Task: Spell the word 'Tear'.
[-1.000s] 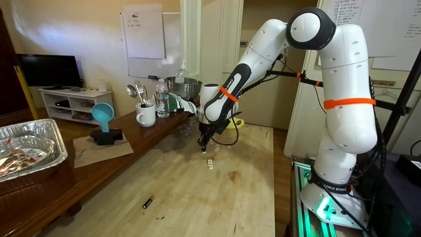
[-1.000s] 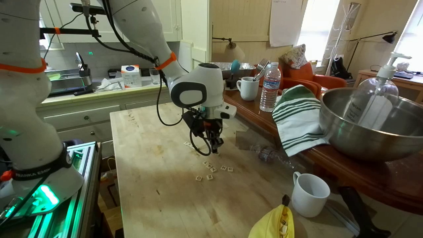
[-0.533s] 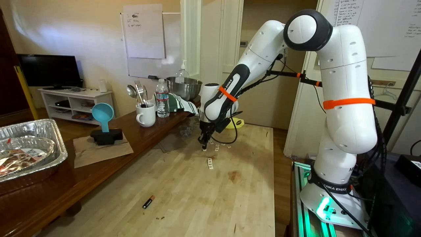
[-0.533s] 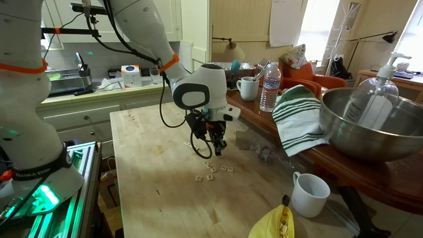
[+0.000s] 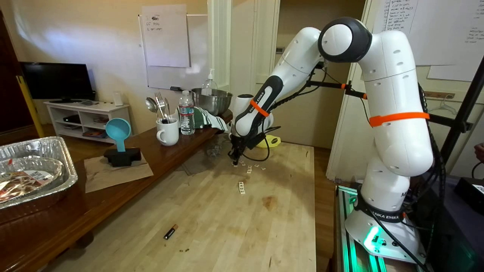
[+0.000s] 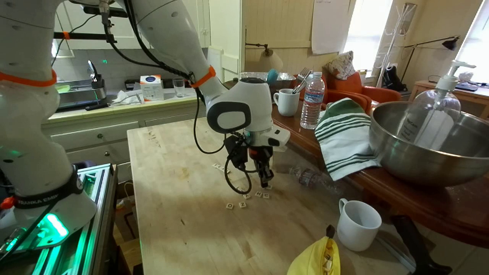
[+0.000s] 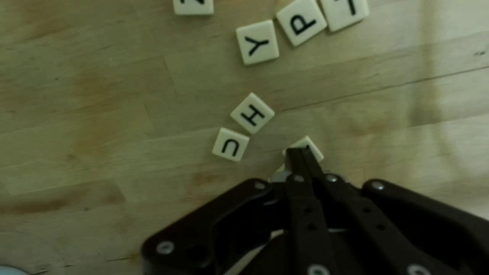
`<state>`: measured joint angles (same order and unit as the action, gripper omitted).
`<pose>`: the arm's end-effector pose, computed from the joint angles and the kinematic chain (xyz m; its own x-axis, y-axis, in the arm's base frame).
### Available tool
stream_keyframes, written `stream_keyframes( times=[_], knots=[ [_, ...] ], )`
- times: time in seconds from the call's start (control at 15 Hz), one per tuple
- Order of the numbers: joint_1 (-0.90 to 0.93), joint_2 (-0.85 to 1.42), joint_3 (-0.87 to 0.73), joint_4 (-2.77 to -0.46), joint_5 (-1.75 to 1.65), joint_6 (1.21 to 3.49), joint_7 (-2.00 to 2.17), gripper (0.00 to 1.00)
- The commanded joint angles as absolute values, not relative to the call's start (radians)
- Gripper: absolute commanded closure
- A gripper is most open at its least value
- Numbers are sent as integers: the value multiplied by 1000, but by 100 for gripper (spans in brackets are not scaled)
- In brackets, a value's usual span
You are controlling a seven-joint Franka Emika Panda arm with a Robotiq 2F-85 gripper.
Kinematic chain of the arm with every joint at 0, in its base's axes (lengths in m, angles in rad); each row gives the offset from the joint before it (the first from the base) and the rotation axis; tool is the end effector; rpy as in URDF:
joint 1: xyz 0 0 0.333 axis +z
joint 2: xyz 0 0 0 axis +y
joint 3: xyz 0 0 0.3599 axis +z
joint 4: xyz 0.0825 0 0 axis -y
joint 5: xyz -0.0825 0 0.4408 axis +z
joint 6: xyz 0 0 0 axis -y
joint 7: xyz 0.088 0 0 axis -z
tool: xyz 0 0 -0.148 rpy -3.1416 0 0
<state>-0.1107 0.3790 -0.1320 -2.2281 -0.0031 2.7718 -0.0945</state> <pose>0.5984 -0.1503 0.1700 0.9790 -0.1246 0.1611 -0.1367 -0.9884 0.0658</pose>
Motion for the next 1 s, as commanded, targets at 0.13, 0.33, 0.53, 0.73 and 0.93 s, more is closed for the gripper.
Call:
stream_keyframes(
  times=[0.13,0.33,0.53,0.73,0.93],
  knots=[
    [-113,450,-174,-2174,-28,2793,-18,100],
    [-99,388,-166,-2208,-25,2772,-3,100],
    [-54,317,-178,-2256,-66,2768,34,100],
    [-22,261,-175,-2286,-105,2758,66,100],
    [-28,203,-119,-2325,-84,2716,9,100]
  ],
)
